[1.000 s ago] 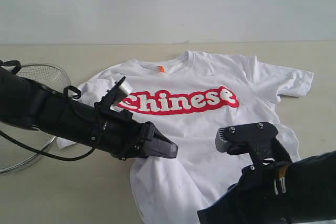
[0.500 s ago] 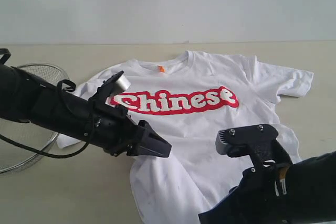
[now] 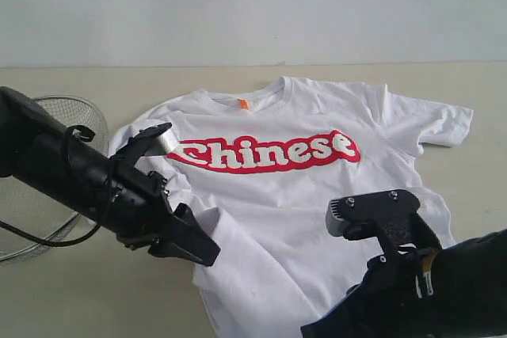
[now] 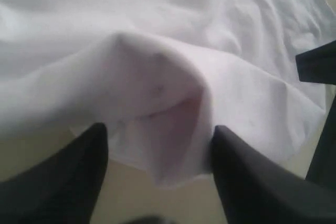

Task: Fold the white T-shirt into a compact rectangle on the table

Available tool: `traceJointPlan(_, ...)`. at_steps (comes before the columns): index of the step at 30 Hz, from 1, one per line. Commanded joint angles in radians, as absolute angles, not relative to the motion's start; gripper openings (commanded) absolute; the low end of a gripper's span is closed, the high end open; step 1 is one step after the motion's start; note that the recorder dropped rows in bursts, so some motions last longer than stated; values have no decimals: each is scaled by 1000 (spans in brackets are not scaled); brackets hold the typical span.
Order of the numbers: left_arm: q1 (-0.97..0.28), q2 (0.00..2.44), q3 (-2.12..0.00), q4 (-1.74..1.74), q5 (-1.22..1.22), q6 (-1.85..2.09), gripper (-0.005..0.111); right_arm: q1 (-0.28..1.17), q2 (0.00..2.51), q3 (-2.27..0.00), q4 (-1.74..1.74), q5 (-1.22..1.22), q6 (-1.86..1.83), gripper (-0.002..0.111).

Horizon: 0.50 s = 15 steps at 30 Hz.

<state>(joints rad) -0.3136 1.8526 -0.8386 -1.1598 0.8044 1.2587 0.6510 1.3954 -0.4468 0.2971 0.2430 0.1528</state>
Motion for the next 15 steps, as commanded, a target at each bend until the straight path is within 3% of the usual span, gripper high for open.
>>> traceJointPlan(1, -301, 1841, -842, -1140, 867, 1260, 56, 648, 1396, -441, 297, 244, 144, 0)
traceJointPlan(7, -301, 1841, -842, -1108, 1002, 1301, 56, 648, 1396, -441, 297, 244, 144, 0)
traceJointPlan(15, -301, 1841, -840, -1058, 958, 1343, 56, 648, 1396, -441, 297, 244, 144, 0)
